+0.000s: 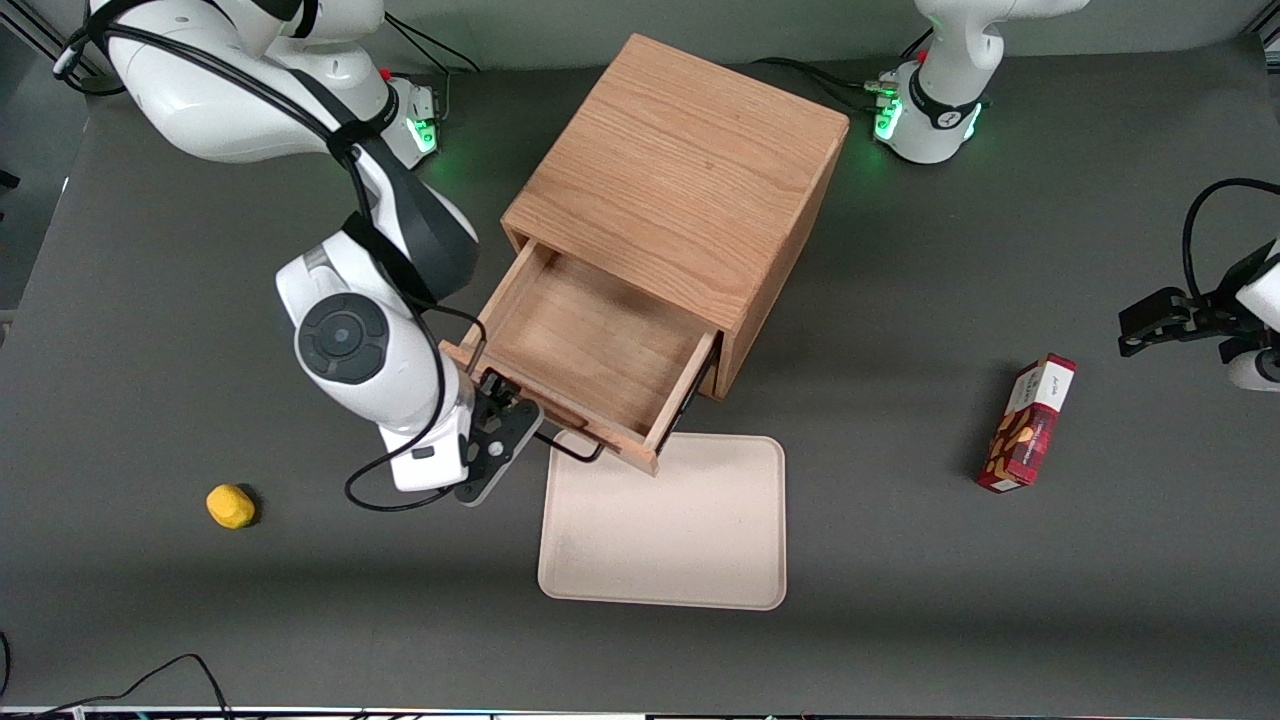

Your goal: Open upper drawer

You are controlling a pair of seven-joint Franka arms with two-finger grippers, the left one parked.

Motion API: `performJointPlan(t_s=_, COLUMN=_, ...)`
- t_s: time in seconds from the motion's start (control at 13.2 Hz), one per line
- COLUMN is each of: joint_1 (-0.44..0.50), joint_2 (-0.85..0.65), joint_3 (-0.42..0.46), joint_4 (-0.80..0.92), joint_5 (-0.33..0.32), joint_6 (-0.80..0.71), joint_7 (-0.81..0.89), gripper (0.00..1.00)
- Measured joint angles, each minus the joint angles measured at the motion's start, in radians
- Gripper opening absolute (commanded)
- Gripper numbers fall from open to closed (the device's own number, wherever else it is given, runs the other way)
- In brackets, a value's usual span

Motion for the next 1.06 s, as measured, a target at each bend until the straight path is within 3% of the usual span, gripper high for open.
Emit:
performJointPlan(t_s=0.53, joint_1=-0.012, joint_2=0.0, joint_3=-0.04, joint_4=0.025, joint_5=0.017, joint_6=0.027, joint_7=-0.058, gripper=1.0)
performJointPlan(t_s=0.91, joint_1=-0.022, joint_2=-0.024, joint_3=-0.099, joint_4=0.067, joint_5=0.19, joint_6=0.034, joint_7=-0.055, gripper=1.0)
performJointPlan(t_s=1.06, joint_1=-0.028, joint_2=-0.093, joint_3=-0.184, joint_4=0.067, joint_5=0.331, joint_6=0.031, joint_7=-0.054, gripper=1.0)
